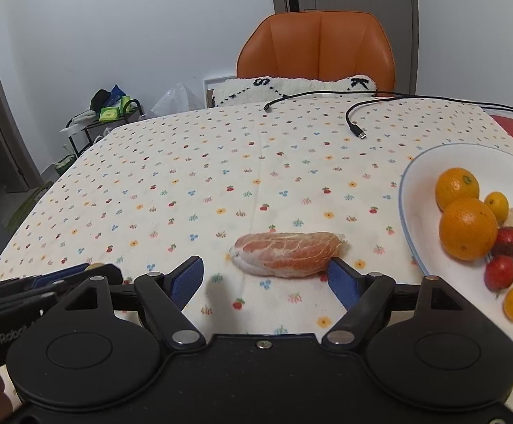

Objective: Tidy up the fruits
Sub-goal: 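Grasp the brown round fruit with the left tool while the right tool grasps the pomelo segment, then carry the brown fruit in the left tool while the right tool carries the pomelo segment over the plate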

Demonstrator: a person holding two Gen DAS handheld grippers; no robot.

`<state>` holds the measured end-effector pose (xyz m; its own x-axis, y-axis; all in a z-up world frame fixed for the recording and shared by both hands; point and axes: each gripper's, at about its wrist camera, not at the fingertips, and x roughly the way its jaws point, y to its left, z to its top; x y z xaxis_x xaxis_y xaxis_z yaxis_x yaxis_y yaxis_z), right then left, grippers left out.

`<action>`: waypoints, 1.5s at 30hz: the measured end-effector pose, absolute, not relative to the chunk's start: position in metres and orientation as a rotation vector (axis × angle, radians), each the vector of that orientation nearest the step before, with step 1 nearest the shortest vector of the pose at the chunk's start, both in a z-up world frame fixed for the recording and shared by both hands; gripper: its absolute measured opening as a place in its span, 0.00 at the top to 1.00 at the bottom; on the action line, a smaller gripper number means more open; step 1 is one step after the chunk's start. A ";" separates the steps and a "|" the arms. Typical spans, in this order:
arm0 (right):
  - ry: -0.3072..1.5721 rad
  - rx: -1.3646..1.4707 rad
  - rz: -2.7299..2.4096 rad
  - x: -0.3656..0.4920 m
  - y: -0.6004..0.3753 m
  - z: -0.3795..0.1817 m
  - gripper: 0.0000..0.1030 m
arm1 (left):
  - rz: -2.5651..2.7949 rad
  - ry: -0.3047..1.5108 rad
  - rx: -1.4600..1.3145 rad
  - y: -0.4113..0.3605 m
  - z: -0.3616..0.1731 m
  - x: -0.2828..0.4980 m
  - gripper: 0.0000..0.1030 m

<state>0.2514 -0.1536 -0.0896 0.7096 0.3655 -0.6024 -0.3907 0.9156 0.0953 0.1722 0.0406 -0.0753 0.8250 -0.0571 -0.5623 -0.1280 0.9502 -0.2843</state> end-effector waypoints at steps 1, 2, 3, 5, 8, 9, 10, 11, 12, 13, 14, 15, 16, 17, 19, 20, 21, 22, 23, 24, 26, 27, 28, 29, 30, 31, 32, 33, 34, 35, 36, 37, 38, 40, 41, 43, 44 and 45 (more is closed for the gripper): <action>0.658 -0.043 0.420 0.252 -0.152 -0.090 0.24 | 0.039 0.603 -0.321 0.041 -0.076 0.172 0.75; 0.657 -0.047 0.422 0.254 -0.151 -0.090 0.24 | 0.038 0.603 -0.321 0.041 -0.076 0.172 0.75; 0.656 -0.053 0.422 0.254 -0.150 -0.090 0.24 | 0.038 0.604 -0.322 0.042 -0.076 0.172 0.75; 0.653 -0.064 0.424 0.256 -0.147 -0.090 0.24 | 0.039 0.604 -0.323 0.042 -0.076 0.172 0.75; 0.648 -0.078 0.429 0.260 -0.144 -0.091 0.24 | 0.040 0.604 -0.323 0.042 -0.076 0.172 0.75; 0.646 -0.082 0.431 0.260 -0.144 -0.091 0.24 | 0.039 0.604 -0.323 0.042 -0.076 0.172 0.75; 0.644 -0.086 0.432 0.261 -0.143 -0.091 0.24 | 0.040 0.604 -0.323 0.042 -0.076 0.172 0.75; 0.641 -0.088 0.433 0.261 -0.142 -0.091 0.24 | 0.041 0.603 -0.323 0.042 -0.076 0.172 0.75; 0.639 -0.092 0.431 0.262 -0.141 -0.091 0.28 | 0.041 0.602 -0.323 0.043 -0.075 0.172 0.75; 0.633 -0.097 0.424 0.261 -0.141 -0.091 0.32 | 0.041 0.601 -0.322 0.043 -0.075 0.172 0.75; 0.628 -0.107 0.413 0.260 -0.141 -0.091 0.41 | 0.041 0.599 -0.321 0.043 -0.074 0.172 0.75; 0.624 -0.111 0.409 0.260 -0.142 -0.090 0.42 | 0.041 0.598 -0.319 0.043 -0.074 0.172 0.75; 0.626 -0.105 0.416 0.260 -0.143 -0.090 0.43 | 0.042 0.597 -0.319 0.042 -0.073 0.172 0.75; 0.628 -0.102 0.426 0.260 -0.144 -0.089 0.43 | 0.042 0.596 -0.319 0.042 -0.073 0.172 0.75; 0.631 -0.101 0.445 0.258 -0.145 -0.088 0.44 | 0.043 0.593 -0.316 0.041 -0.071 0.172 0.75; 0.631 -0.100 0.453 0.256 -0.146 -0.088 0.44 | 0.043 0.591 -0.314 0.041 -0.070 0.172 0.75; 0.630 -0.098 0.463 0.254 -0.146 -0.087 0.44 | 0.042 0.590 -0.313 0.040 -0.069 0.172 0.75; 0.627 -0.095 0.473 0.252 -0.146 -0.087 0.44 | 0.042 0.587 -0.311 0.039 -0.068 0.172 0.75; 0.621 -0.096 0.481 0.249 -0.146 -0.086 0.44 | 0.040 0.585 -0.309 0.038 -0.067 0.172 0.75; 0.616 -0.097 0.487 0.247 -0.146 -0.084 0.44 | 0.039 0.582 -0.306 0.037 -0.066 0.172 0.75; 0.605 -0.094 0.498 0.243 -0.147 -0.081 0.44 | 0.035 0.577 -0.302 0.034 -0.064 0.172 0.75; 0.599 -0.090 0.503 0.240 -0.149 -0.079 0.44 | 0.032 0.575 -0.300 0.033 -0.063 0.172 0.75; 0.593 -0.086 0.506 0.239 -0.150 -0.077 0.44 | 0.030 0.572 -0.297 0.031 -0.062 0.171 0.75; 0.586 -0.081 0.508 0.238 -0.153 -0.074 0.44 | 0.027 0.570 -0.296 0.029 -0.060 0.171 0.75; 0.578 -0.075 0.510 0.236 -0.156 -0.072 0.44 | 0.024 0.568 -0.294 0.027 -0.059 0.171 0.75; 0.572 -0.071 0.512 0.234 -0.158 -0.069 0.44 | 0.021 0.566 -0.292 0.025 -0.058 0.171 0.75; 0.566 -0.068 0.512 0.232 -0.161 -0.067 0.44 | 0.017 0.564 -0.289 0.022 -0.057 0.171 0.75; 0.560 -0.064 0.512 0.231 -0.163 -0.065 0.44 | 0.013 0.561 -0.286 0.020 -0.056 0.171 0.75; 0.555 -0.060 0.511 0.230 -0.166 -0.063 0.44 | 0.009 0.559 -0.283 0.017 -0.054 0.171 0.75; 0.551 -0.055 0.510 0.229 -0.169 -0.061 0.44 | 0.005 0.557 -0.281 0.015 -0.053 0.170 0.75; 0.546 -0.050 0.508 0.228 -0.172 -0.059 0.44 | 0.001 0.555 -0.278 0.012 -0.052 0.170 0.75; 0.540 -0.046 0.505 0.227 -0.176 -0.057 0.44 | -0.003 0.554 -0.276 0.010 -0.051 0.170 0.75; 0.535 -0.042 0.503 0.226 -0.179 -0.055 0.44 | -0.007 0.552 -0.274 0.008 -0.050 0.170 0.75; 0.525 -0.034 0.499 0.225 -0.185 -0.052 0.44 | -0.015 0.549 -0.269 0.003 -0.048 0.170 0.75; 0.520 -0.031 0.496 0.224 -0.188 -0.050 0.44 | -0.019 0.547 -0.266 0.000 -0.047 0.170 0.75; 0.511 -0.025 0.491 0.223 -0.194 -0.048 0.44 | -0.027 0.543 -0.261 -0.005 -0.045 0.169 0.75; 0.507 -0.022 0.488 0.222 -0.198 -0.046 0.44 | -0.032 0.542 -0.258 -0.008 -0.044 0.169 0.75; 0.502 -0.019 0.483 0.221 -0.201 -0.045 0.44 | -0.036 0.540 -0.255 -0.010 -0.044 0.169 0.75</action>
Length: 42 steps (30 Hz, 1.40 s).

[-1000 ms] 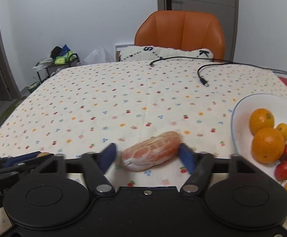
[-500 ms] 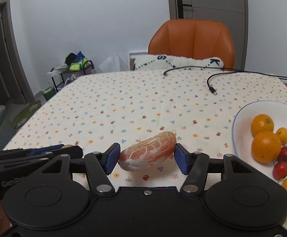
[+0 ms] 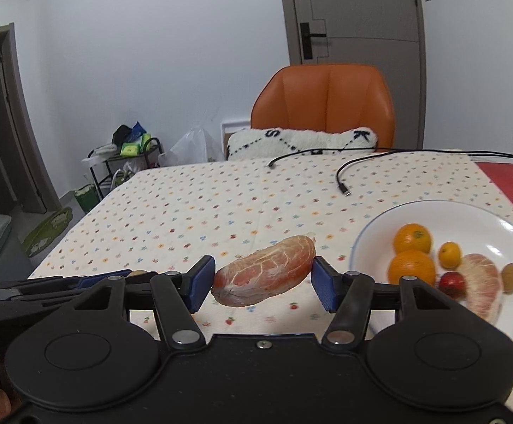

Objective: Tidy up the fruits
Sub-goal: 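Carry the brown fruit in the left tool while the right tool carries the pomelo segment over the plate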

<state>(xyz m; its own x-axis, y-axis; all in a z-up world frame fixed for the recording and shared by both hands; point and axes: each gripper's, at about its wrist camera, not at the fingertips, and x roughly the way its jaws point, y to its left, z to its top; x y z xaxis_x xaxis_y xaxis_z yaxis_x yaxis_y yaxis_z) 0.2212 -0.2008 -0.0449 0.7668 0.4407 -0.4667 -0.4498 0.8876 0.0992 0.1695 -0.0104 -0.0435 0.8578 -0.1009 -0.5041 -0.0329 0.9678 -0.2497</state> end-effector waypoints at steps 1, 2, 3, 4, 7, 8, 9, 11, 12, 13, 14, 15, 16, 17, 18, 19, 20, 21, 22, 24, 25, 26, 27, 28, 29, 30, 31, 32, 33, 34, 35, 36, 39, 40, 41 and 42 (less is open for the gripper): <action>0.498 -0.015 0.479 0.221 -0.204 -0.044 0.44 | -0.040 0.539 -0.252 -0.013 -0.043 0.169 0.75; 0.494 -0.011 0.475 0.220 -0.208 -0.043 0.44 | -0.044 0.538 -0.250 -0.016 -0.042 0.170 0.75; 0.490 -0.007 0.470 0.220 -0.212 -0.042 0.44 | -0.048 0.537 -0.247 -0.019 -0.041 0.170 0.75; 0.486 -0.004 0.465 0.219 -0.216 -0.041 0.44 | -0.052 0.536 -0.245 -0.022 -0.041 0.170 0.75; 0.477 0.005 0.450 0.218 -0.229 -0.039 0.44 | -0.063 0.536 -0.237 -0.030 -0.041 0.172 0.75; 0.475 0.008 0.444 0.217 -0.233 -0.039 0.44 | -0.066 0.537 -0.236 -0.033 -0.041 0.173 0.75; 0.472 0.012 0.439 0.217 -0.238 -0.039 0.44 | -0.069 0.537 -0.235 -0.035 -0.041 0.173 0.75; 0.468 0.020 0.430 0.216 -0.247 -0.038 0.44 | -0.075 0.536 -0.231 -0.040 -0.040 0.174 0.75; 0.465 0.023 0.425 0.215 -0.251 -0.038 0.44 | -0.078 0.535 -0.229 -0.043 -0.040 0.175 0.75; 0.463 0.026 0.420 0.215 -0.255 -0.038 0.44 | -0.081 0.535 -0.227 -0.045 -0.039 0.175 0.75; 0.460 0.029 0.414 0.214 -0.259 -0.038 0.44 | -0.085 0.535 -0.226 -0.047 -0.039 0.176 0.75; 0.457 0.031 0.407 0.215 -0.263 -0.038 0.44 | -0.089 0.535 -0.223 -0.049 -0.039 0.177 0.75; 0.455 0.032 0.401 0.215 -0.267 -0.037 0.44 | -0.092 0.536 -0.221 -0.052 -0.038 0.177 0.75; 0.454 0.035 0.395 0.215 -0.270 -0.037 0.44 | -0.096 0.536 -0.219 -0.054 -0.038 0.178 0.75; 0.453 0.039 0.390 0.215 -0.274 -0.038 0.44 | -0.100 0.536 -0.217 -0.057 -0.038 0.178 0.75; 0.452 0.042 0.385 0.215 -0.278 -0.038 0.44 | -0.102 0.536 -0.215 -0.059 -0.038 0.179 0.75; 0.451 0.043 0.381 0.215 -0.281 -0.038 0.44 | -0.106 0.536 -0.214 -0.062 -0.037 0.180 0.75; 0.450 0.045 0.377 0.214 -0.285 -0.038 0.44 | -0.110 0.536 -0.212 -0.064 -0.037 0.181 0.75; 0.449 0.049 0.372 0.214 -0.288 -0.039 0.44 | -0.114 0.537 -0.209 -0.067 -0.037 0.182 0.75; 0.448 0.054 0.362 0.214 -0.296 -0.040 0.44 | -0.123 0.537 -0.204 -0.073 -0.036 0.184 0.75; 0.448 0.056 0.356 0.215 -0.300 -0.040 0.44 | -0.127 0.538 -0.203 -0.075 -0.036 0.185 0.75; 0.448 0.060 0.349 0.215 -0.305 -0.041 0.44 | -0.132 0.538 -0.201 -0.078 -0.036 0.186 0.75; 0.448 0.064 0.341 0.216 -0.309 -0.042 0.44 | -0.137 0.538 -0.199 -0.081 -0.036 0.187 0.75; 0.448 0.069 0.333 0.216 -0.314 -0.042 0.44 | -0.141 0.538 -0.198 -0.083 -0.036 0.188 0.75; 0.448 0.074 0.325 0.217 -0.318 -0.043 0.44 | -0.146 0.539 -0.196 -0.086 -0.036 0.189 0.75; 0.449 0.079 0.317 0.218 -0.323 -0.044 0.44 | -0.150 0.539 -0.195 -0.089 -0.036 0.190 0.75; 0.451 0.083 0.310 0.220 -0.328 -0.045 0.44 | -0.154 0.539 -0.193 -0.091 -0.036 0.190 0.75; 0.452 0.086 0.303 0.221 -0.332 -0.046 0.44 | -0.158 0.540 -0.192 -0.094 -0.036 0.191 0.75; 0.454 0.088 0.296 0.221 -0.336 -0.047 0.45 | -0.163 0.541 -0.191 -0.096 -0.036 0.192 0.75; 0.455 0.091 0.289 0.222 -0.339 -0.047 0.44 | -0.166 0.542 -0.190 -0.098 -0.036 0.193 0.75; 0.455 0.092 0.284 0.223 -0.343 -0.048 0.44 | -0.170 0.543 -0.188 -0.101 -0.036 0.194 0.75; 0.456 0.093 0.278 0.223 -0.346 -0.048 0.45 | -0.173 0.544 -0.186 -0.103 -0.037 0.195 0.75; 0.458 0.094 0.263 0.225 -0.354 -0.050 0.44 | -0.182 0.548 -0.184 -0.109 -0.038 0.198 0.75; 0.459 0.097 0.259 0.225 -0.356 -0.051 0.44 | -0.185 0.549 -0.183 -0.111 -0.038 0.199 0.75; 0.461 0.098 0.256 0.226 -0.357 -0.052 0.44 | -0.187 0.550 -0.182 -0.113 -0.038 0.200 0.75; 0.462 0.099 0.255 0.227 -0.359 -0.052 0.44 | -0.190 0.550 -0.180 -0.115 -0.038 0.201 0.75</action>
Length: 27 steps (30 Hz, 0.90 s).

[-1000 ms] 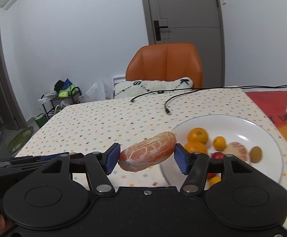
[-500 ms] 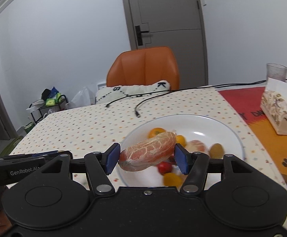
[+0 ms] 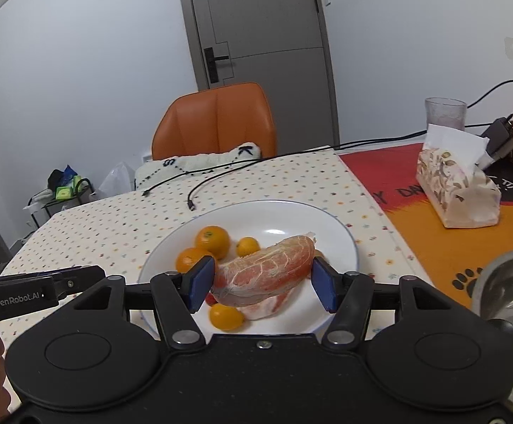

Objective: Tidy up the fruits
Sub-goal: 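Carry the brown fruit in the left tool while the right tool carries the pomelo segment over the plate, then open the right tool to drop the pomelo segment while the left tool drops the brown fruit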

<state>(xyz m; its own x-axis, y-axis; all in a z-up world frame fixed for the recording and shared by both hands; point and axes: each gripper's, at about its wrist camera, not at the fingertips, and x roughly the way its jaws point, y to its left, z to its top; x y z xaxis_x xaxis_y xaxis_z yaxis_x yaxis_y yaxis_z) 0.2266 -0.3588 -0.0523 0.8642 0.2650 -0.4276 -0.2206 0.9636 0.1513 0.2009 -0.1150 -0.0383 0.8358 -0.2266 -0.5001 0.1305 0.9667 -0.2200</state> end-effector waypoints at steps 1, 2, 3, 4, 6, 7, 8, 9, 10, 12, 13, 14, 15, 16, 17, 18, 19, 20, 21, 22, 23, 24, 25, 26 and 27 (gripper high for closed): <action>0.463 0.098 0.254 0.227 -0.360 -0.053 0.44 | -0.193 0.551 -0.179 -0.117 -0.039 0.202 0.75; 0.464 0.098 0.252 0.228 -0.361 -0.054 0.44 | -0.195 0.551 -0.178 -0.119 -0.039 0.203 0.75; 0.466 0.099 0.251 0.229 -0.362 -0.054 0.44 | -0.198 0.552 -0.177 -0.120 -0.039 0.203 0.75; 0.468 0.099 0.250 0.230 -0.364 -0.055 0.44 | -0.200 0.553 -0.176 -0.122 -0.039 0.204 0.75; 0.471 0.097 0.249 0.231 -0.365 -0.056 0.43 | -0.207 0.554 -0.175 -0.125 -0.039 0.206 0.75; 0.475 0.093 0.252 0.232 -0.365 -0.057 0.42 | -0.211 0.554 -0.172 -0.126 -0.039 0.207 0.75; 0.479 0.092 0.259 0.232 -0.365 -0.057 0.40 | -0.215 0.554 -0.170 -0.128 -0.039 0.208 0.75; 0.477 0.097 0.260 0.232 -0.366 -0.057 0.37 | -0.220 0.555 -0.168 -0.130 -0.039 0.209 0.75; 0.475 0.104 0.256 0.232 -0.367 -0.057 0.35 | -0.225 0.555 -0.166 -0.132 -0.039 0.210 0.75; 0.466 0.115 0.246 0.231 -0.370 -0.056 0.31 | -0.233 0.557 -0.162 -0.136 -0.039 0.212 0.75; 0.465 0.121 0.245 0.230 -0.372 -0.056 0.31 | -0.236 0.559 -0.162 -0.138 -0.040 0.214 0.75; 0.466 0.129 0.244 0.229 -0.374 -0.056 0.31 | -0.240 0.561 -0.163 -0.140 -0.040 0.215 0.75; 0.466 0.137 0.243 0.229 -0.377 -0.056 0.30 | -0.243 0.562 -0.164 -0.142 -0.040 0.216 0.75; 0.466 0.147 0.241 0.229 -0.379 -0.056 0.30 | -0.245 0.562 -0.162 -0.144 -0.040 0.217 0.75; 0.466 0.156 0.239 0.229 -0.382 -0.056 0.29 | -0.242 0.554 -0.160 -0.146 -0.040 0.217 0.74; 0.467 0.165 0.237 0.228 -0.384 -0.057 0.29 | -0.237 0.548 -0.159 -0.147 -0.039 0.217 0.70; 0.469 0.173 0.235 0.228 -0.386 -0.057 0.28 | -0.237 0.548 -0.160 -0.147 -0.039 0.218 0.70; 0.470 0.178 0.235 0.227 -0.387 -0.057 0.28 | -0.237 0.551 -0.163 -0.147 -0.039 0.218 0.67; 0.472 0.180 0.235 0.227 -0.388 -0.058 0.28 | -0.238 0.555 -0.169 -0.145 -0.039 0.218 0.64; 0.474 0.179 0.236 0.226 -0.388 -0.059 0.28 | -0.232 0.558 -0.173 -0.143 -0.039 0.218 0.62; 0.475 0.178 0.240 0.226 -0.387 -0.059 0.28 | -0.224 0.557 -0.175 -0.141 -0.039 0.217 0.60; 0.475 0.176 0.242 0.226 -0.387 -0.059 0.28 | -0.215 0.555 -0.174 -0.138 -0.040 0.216 0.58; 0.476 0.176 0.243 0.225 -0.386 -0.060 0.27 | -0.205 0.556 -0.173 -0.135 -0.040 0.215 0.57; 0.476 0.178 0.246 0.225 -0.386 -0.060 0.27 | -0.196 0.559 -0.174 -0.133 -0.040 0.215 0.55; 0.477 0.180 0.250 0.225 -0.385 -0.061 0.27 | -0.188 0.561 -0.177 -0.130 -0.040 0.214 0.52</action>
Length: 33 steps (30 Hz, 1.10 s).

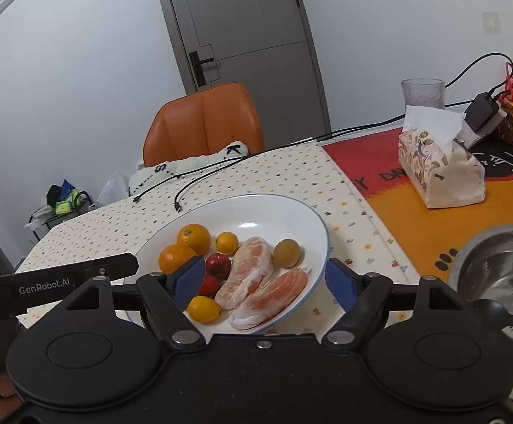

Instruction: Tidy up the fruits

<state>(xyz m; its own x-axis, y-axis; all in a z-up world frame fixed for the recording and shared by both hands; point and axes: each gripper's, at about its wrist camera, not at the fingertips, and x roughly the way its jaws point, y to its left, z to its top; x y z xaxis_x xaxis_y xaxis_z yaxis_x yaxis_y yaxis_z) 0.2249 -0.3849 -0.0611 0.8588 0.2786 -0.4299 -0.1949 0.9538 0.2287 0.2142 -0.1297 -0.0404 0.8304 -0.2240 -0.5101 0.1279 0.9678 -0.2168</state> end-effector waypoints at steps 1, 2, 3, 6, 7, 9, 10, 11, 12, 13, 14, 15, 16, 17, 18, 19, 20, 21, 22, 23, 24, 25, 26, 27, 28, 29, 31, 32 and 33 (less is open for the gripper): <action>0.478 0.182 0.255 0.225 -0.384 -0.062 0.27 | -0.181 0.563 -0.179 -0.127 -0.040 0.214 0.51; 0.480 0.182 0.258 0.224 -0.383 -0.062 0.27 | -0.175 0.562 -0.180 -0.125 -0.040 0.213 0.50; 0.481 0.183 0.261 0.223 -0.382 -0.063 0.27 | -0.169 0.562 -0.179 -0.123 -0.040 0.212 0.48; 0.486 0.183 0.269 0.223 -0.378 -0.065 0.27 | -0.153 0.560 -0.174 -0.119 -0.039 0.208 0.37; 0.488 0.184 0.271 0.223 -0.377 -0.065 0.27 | -0.149 0.559 -0.173 -0.117 -0.039 0.207 0.35; 0.491 0.188 0.272 0.222 -0.375 -0.065 0.25 | -0.145 0.555 -0.171 -0.114 -0.037 0.203 0.28; 0.491 0.190 0.272 0.222 -0.374 -0.065 0.24 | -0.144 0.555 -0.168 -0.113 -0.036 0.202 0.26; 0.491 0.191 0.272 0.221 -0.373 -0.064 0.24 | -0.141 0.556 -0.163 -0.112 -0.035 0.201 0.24; 0.491 0.190 0.274 0.220 -0.372 -0.064 0.23 | -0.137 0.558 -0.159 -0.111 -0.035 0.201 0.22; 0.492 0.189 0.277 0.218 -0.370 -0.064 0.23 | -0.132 0.557 -0.154 -0.109 -0.034 0.200 0.22; 0.492 0.188 0.282 0.218 -0.369 -0.063 0.22 | -0.121 0.556 -0.148 -0.108 -0.033 0.199 0.20; 0.491 0.188 0.287 0.217 -0.368 -0.063 0.20 | -0.106 0.554 -0.140 -0.106 -0.032 0.197 0.18; 0.490 0.190 0.291 0.216 -0.366 -0.062 0.19 | -0.092 0.552 -0.133 -0.105 -0.031 0.196 0.17; 0.489 0.191 0.295 0.216 -0.365 -0.061 0.17 | -0.082 0.552 -0.130 -0.103 -0.030 0.195 0.16; 0.488 0.193 0.300 0.215 -0.363 -0.061 0.15 | -0.074 0.552 -0.130 -0.100 -0.029 0.194 0.14; 0.487 0.195 0.305 0.215 -0.362 -0.061 0.14 | -0.066 0.552 -0.131 -0.097 -0.028 0.192 0.14; 0.487 0.196 0.311 0.214 -0.360 -0.060 0.13 | -0.058 0.552 -0.130 -0.095 -0.027 0.191 0.12; 0.487 0.197 0.316 0.214 -0.359 -0.060 0.11 | -0.053 0.551 -0.129 -0.093 -0.027 0.189 0.12; 0.487 0.198 0.322 0.213 -0.357 -0.059 0.10 | -0.051 0.550 -0.128 -0.090 -0.026 0.187 0.12; 0.486 0.200 0.329 0.213 -0.356 -0.058 0.08 | -0.050 0.550 -0.131 -0.088 -0.025 0.186 0.11; 0.484 0.202 0.335 0.212 -0.355 -0.058 0.06 | -0.052 0.553 -0.138 -0.086 -0.025 0.184 0.11; 0.482 0.203 0.341 0.211 -0.354 -0.057 0.05 | -0.054 0.556 -0.149 -0.083 -0.024 0.182 0.11; 0.481 0.204 0.347 0.210 -0.352 -0.057 0.05 | -0.056 0.555 -0.159 -0.080 -0.023 0.180 0.11; 0.478 0.204 0.353 0.209 -0.351 -0.056 0.04 | -0.056 0.552 -0.168 -0.078 -0.023 0.178 0.11; 0.476 0.203 0.358 0.208 -0.350 -0.055 0.04 | -0.054 0.549 -0.174 -0.075 -0.022 0.175 0.11; 0.475 0.203 0.362 0.206 -0.348 -0.055 0.04 | -0.050 0.547 -0.179 -0.073 -0.021 0.173 0.11; 0.471 0.201 0.369 0.205 -0.345 -0.054 0.04 | -0.041 0.542 -0.188 -0.069 -0.020 0.168 0.11; 0.469 0.200 0.374 0.203 -0.344 -0.053 0.04 | -0.037 0.539 -0.192 -0.066 -0.019 0.165 0.11; 0.467 0.199 0.378 0.202 -0.342 -0.053 0.04 | -0.032 0.535 -0.194 -0.064 -0.018 0.162 0.11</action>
